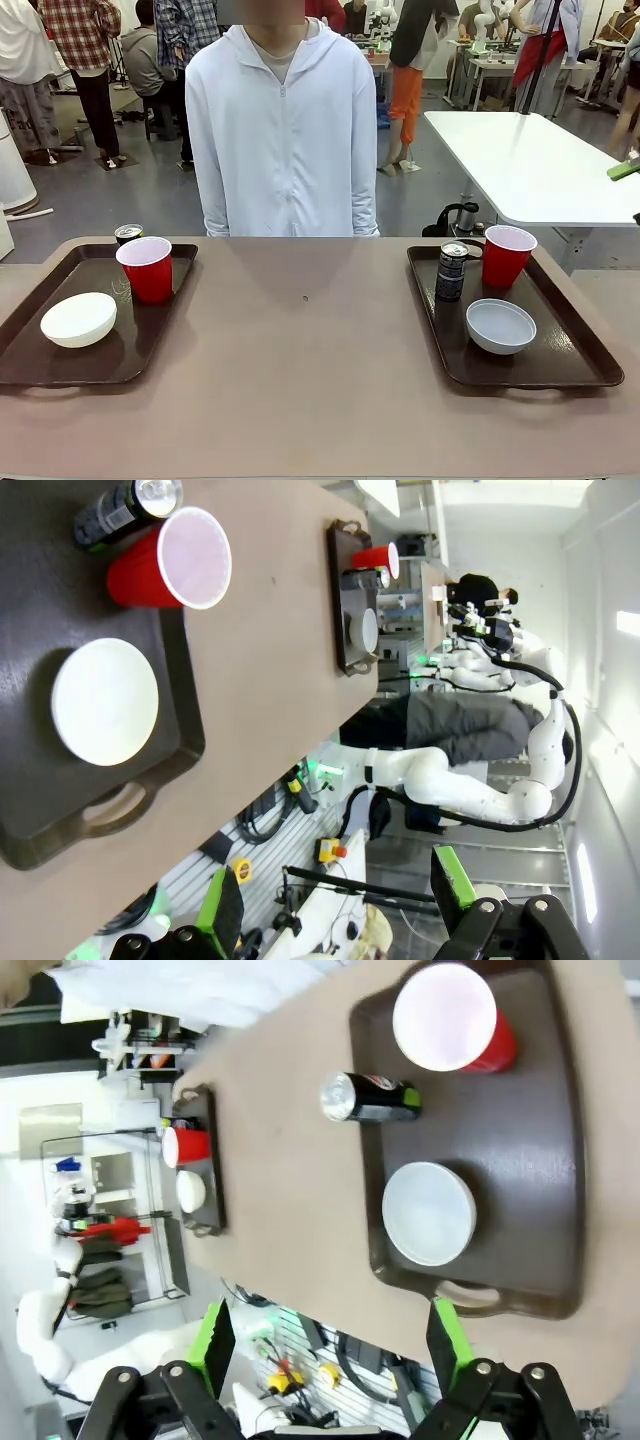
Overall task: Prepare tableware on both trays.
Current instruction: Pick up a Picnic Bowl from the table and place it on a Handle tray.
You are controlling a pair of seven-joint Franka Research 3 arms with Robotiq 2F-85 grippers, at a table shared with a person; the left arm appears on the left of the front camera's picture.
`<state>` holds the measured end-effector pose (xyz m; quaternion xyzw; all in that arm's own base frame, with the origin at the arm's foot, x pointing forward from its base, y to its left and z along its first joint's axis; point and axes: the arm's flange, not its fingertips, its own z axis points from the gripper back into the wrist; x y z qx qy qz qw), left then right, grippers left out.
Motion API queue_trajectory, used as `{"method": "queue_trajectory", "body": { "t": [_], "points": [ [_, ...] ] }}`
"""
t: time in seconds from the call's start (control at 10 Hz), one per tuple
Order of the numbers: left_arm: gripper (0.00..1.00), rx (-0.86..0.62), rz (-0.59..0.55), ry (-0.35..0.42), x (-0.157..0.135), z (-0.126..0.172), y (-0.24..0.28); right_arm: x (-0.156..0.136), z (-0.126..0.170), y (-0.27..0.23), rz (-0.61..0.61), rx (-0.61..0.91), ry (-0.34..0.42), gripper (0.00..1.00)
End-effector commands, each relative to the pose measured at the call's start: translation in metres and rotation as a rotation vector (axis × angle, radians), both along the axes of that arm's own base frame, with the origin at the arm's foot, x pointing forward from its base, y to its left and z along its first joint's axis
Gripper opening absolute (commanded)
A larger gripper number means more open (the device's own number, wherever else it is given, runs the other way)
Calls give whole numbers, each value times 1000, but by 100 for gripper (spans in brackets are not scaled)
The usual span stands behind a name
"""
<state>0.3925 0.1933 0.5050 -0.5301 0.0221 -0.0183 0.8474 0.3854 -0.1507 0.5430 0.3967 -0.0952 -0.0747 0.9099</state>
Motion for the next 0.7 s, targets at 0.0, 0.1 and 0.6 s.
{"method": "queue_trajectory", "body": {
  "t": [0.0,0.1,0.6],
  "points": [
    [100,-13,9,5,1,4,0,3,-7,2,6,-41,38,100],
    [100,-13,9,5,1,4,0,3,-7,2,6,-41,38,100],
    [100,-13,9,5,1,4,0,17,-63,-34,156,511,147,100]
  ]
}}
